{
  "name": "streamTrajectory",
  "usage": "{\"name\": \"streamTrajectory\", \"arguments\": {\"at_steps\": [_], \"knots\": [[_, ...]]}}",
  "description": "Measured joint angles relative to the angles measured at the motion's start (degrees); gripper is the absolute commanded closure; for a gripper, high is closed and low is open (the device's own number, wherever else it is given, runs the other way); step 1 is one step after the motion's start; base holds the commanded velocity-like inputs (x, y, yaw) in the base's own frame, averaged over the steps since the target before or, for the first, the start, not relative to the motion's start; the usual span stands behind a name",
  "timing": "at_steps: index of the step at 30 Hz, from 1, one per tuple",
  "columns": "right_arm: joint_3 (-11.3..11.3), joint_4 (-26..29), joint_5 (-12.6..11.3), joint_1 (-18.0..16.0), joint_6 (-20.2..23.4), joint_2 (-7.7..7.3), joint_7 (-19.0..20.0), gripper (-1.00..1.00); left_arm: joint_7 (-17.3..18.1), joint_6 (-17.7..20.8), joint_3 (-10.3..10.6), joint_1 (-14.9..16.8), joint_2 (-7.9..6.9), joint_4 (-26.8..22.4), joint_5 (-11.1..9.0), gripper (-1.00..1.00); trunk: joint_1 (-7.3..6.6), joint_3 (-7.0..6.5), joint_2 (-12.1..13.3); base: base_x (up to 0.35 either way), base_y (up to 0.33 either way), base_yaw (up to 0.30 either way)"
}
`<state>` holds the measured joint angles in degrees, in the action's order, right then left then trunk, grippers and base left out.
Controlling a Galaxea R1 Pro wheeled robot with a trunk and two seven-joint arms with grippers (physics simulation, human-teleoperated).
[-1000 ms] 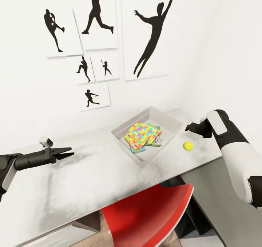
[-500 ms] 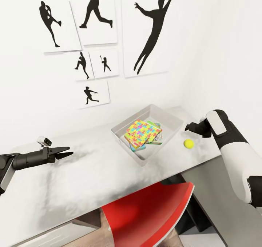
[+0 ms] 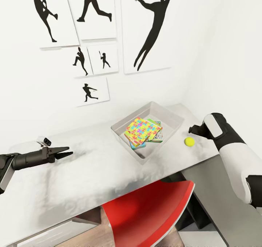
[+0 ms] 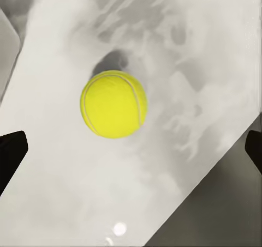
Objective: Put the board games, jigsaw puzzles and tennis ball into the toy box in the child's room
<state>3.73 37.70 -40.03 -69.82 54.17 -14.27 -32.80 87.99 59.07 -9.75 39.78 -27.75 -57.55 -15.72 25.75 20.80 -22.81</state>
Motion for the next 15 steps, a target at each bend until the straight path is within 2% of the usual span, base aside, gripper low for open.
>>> {"name": "streamTrajectory", "arguments": {"at_steps": [15], "knots": [[-0.01,-0.12,0.71,0.0,-0.56,0.04,0.27,-1.0,-0.04,0.0,0.03,0.0,0.0,0.03,0.01,-1.0,0.0,1.42,0.0,0.0,0.0,0.0]]}}
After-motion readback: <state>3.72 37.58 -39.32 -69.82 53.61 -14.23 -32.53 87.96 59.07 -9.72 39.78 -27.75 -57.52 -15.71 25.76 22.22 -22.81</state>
